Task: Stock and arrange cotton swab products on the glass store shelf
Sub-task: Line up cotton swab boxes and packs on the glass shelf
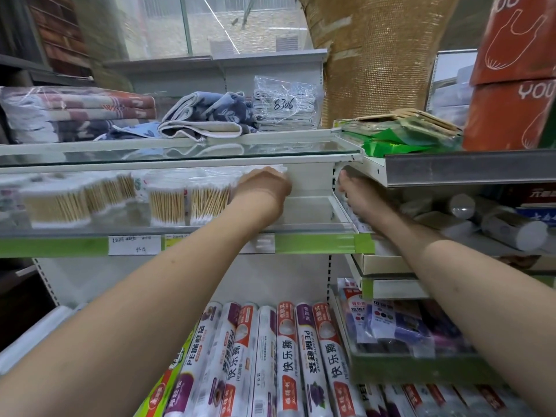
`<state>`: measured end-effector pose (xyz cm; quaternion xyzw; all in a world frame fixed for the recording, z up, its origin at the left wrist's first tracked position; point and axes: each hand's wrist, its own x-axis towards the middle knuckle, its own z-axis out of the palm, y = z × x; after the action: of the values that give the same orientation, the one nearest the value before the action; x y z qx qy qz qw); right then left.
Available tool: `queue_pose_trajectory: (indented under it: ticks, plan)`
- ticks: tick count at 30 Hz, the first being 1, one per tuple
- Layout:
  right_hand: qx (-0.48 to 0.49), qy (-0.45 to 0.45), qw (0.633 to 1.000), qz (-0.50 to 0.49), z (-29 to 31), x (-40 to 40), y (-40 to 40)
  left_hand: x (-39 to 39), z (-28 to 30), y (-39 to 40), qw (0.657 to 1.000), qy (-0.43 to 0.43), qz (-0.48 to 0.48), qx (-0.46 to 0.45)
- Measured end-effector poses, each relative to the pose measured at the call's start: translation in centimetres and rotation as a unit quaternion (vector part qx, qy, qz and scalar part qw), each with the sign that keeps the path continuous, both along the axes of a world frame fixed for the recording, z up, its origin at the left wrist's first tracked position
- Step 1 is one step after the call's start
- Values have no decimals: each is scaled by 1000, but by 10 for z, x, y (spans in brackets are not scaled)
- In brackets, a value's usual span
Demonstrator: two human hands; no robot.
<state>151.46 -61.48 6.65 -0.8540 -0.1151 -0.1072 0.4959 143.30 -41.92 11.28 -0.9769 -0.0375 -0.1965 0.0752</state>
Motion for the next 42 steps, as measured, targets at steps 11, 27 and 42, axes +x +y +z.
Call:
queue_pose_trajectory:
  ticks: [11,27,42]
  plan:
    - [-1,-15,1000,9,4,-17,-3,-11,-6,2,1000,-19,-22,9]
    - [-179,-27,975,-132,5,-134,-61,-107,-32,-31,968,-142,-179,-102]
    - [-226,-3,958,-177,9,-125,-164,-85,-41,-119,947,-124,-246,-166]
